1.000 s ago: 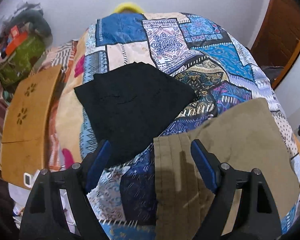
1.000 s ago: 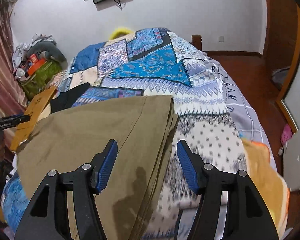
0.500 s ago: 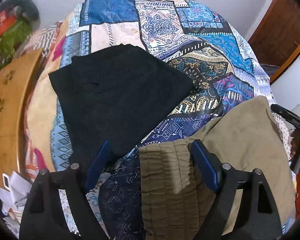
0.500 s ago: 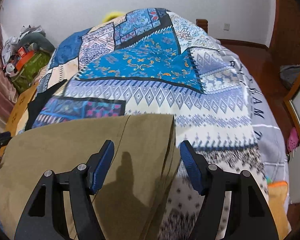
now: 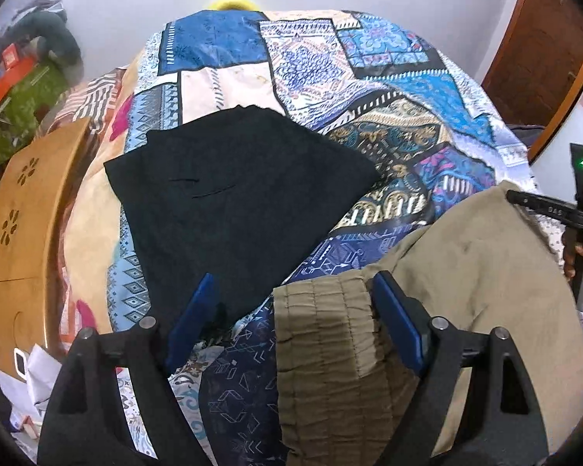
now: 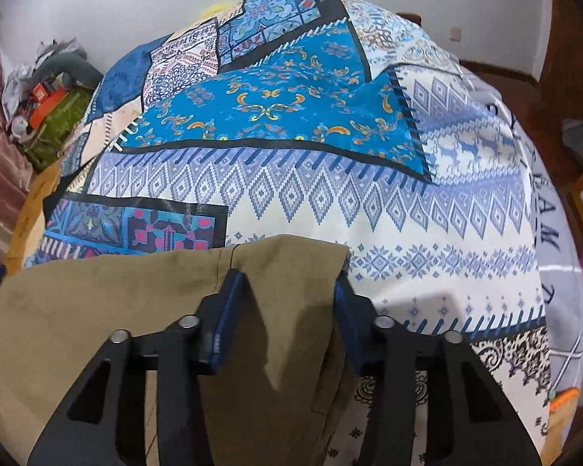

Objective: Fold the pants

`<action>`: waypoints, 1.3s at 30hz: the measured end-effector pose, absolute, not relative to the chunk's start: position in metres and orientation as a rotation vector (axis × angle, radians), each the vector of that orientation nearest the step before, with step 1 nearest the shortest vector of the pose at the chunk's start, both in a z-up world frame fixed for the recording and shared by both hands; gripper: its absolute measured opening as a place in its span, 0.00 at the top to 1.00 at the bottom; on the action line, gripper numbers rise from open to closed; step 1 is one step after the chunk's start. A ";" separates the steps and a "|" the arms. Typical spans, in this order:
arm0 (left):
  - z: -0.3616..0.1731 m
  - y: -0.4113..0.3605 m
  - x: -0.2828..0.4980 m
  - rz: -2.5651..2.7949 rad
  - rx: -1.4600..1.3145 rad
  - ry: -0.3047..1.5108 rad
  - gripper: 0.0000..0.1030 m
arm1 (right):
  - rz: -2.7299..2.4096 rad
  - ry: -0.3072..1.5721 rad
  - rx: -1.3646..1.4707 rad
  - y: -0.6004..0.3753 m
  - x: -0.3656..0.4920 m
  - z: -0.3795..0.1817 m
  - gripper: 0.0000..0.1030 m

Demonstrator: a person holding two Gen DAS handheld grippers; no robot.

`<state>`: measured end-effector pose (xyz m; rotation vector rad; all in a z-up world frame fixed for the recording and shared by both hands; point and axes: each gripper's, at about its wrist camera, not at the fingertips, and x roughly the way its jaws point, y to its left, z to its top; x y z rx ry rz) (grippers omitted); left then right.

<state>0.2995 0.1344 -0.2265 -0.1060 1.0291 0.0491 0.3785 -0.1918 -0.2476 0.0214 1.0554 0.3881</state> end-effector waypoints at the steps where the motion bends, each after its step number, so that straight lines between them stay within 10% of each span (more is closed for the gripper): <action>1: -0.229 0.135 0.301 0.060 -0.100 1.034 0.19 | 0.385 1.049 0.007 -0.190 0.377 -0.248 0.68; 4: -0.234 0.135 0.302 0.109 -0.087 1.031 0.19 | 0.308 1.023 -0.094 -0.182 0.376 -0.250 0.94; 17: -0.202 0.139 0.286 0.161 -0.017 1.001 0.23 | 0.225 0.994 -0.147 -0.188 0.371 -0.223 0.91; 27: -0.162 0.112 0.281 0.022 -0.040 0.940 0.16 | 0.512 0.844 -0.109 -0.138 0.301 -0.136 0.33; 39: -0.221 0.090 0.293 -0.013 0.019 1.123 0.12 | 0.713 1.109 -0.102 -0.059 0.286 -0.192 0.20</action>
